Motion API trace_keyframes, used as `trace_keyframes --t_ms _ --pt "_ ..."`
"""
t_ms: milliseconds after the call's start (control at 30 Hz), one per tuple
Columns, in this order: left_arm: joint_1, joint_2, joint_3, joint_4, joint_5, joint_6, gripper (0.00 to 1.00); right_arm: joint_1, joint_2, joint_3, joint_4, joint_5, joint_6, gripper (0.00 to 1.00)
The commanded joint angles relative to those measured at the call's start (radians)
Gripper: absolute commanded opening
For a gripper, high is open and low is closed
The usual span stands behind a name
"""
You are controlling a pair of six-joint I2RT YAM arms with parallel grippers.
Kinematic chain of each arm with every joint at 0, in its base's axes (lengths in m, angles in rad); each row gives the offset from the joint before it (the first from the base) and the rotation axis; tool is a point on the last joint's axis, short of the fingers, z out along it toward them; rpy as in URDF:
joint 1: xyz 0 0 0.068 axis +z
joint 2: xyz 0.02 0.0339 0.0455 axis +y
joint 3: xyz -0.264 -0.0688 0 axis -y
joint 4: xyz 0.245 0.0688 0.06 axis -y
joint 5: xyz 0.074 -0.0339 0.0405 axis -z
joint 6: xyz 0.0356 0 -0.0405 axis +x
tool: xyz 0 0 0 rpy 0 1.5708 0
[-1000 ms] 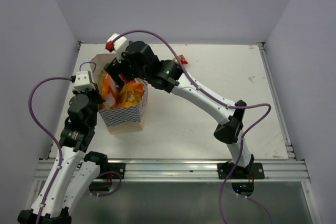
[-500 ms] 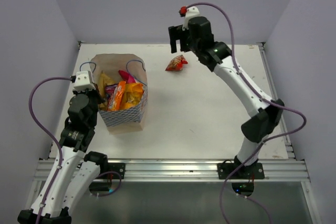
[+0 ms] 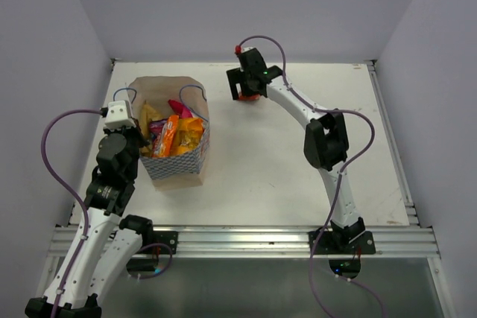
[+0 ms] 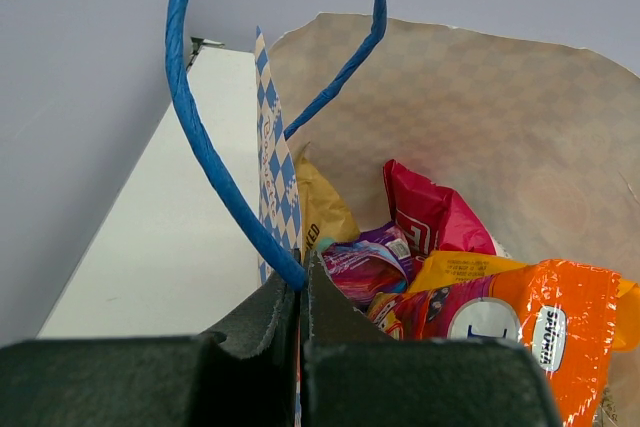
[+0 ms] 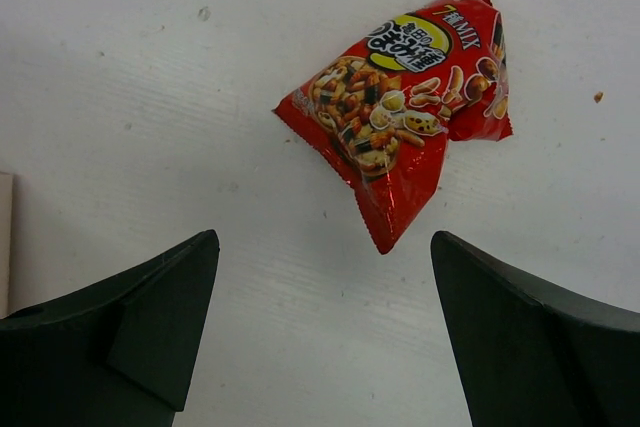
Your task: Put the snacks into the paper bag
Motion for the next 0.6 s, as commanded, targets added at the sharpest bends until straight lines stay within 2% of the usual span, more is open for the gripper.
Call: trace_keyframes --t_ms 0,167,400,500,567 --pt "-0.009 -0.013 -0.002 0.052 0.019 0.018 0.00 -0.022 0.006 0.040 0.016 0.017 0.032 0.91" --pt "-0.007 -0.017 -0.001 0.050 0.020 0.016 0.00 -0.033 0.043 0.017 0.039 0.019 0.032 0.91" --pt "-0.007 -0.019 -0.002 0.050 0.020 0.018 0.00 -0.054 0.121 0.058 0.036 -0.015 0.040 0.85" --pt "-0.007 -0.017 -0.002 0.052 0.020 0.019 0.00 -0.064 0.149 0.083 0.029 -0.039 0.048 0.70" --pt "-0.007 -0.014 -0.001 0.053 0.020 0.019 0.00 -0.067 0.146 0.075 0.036 -0.039 0.046 0.52"
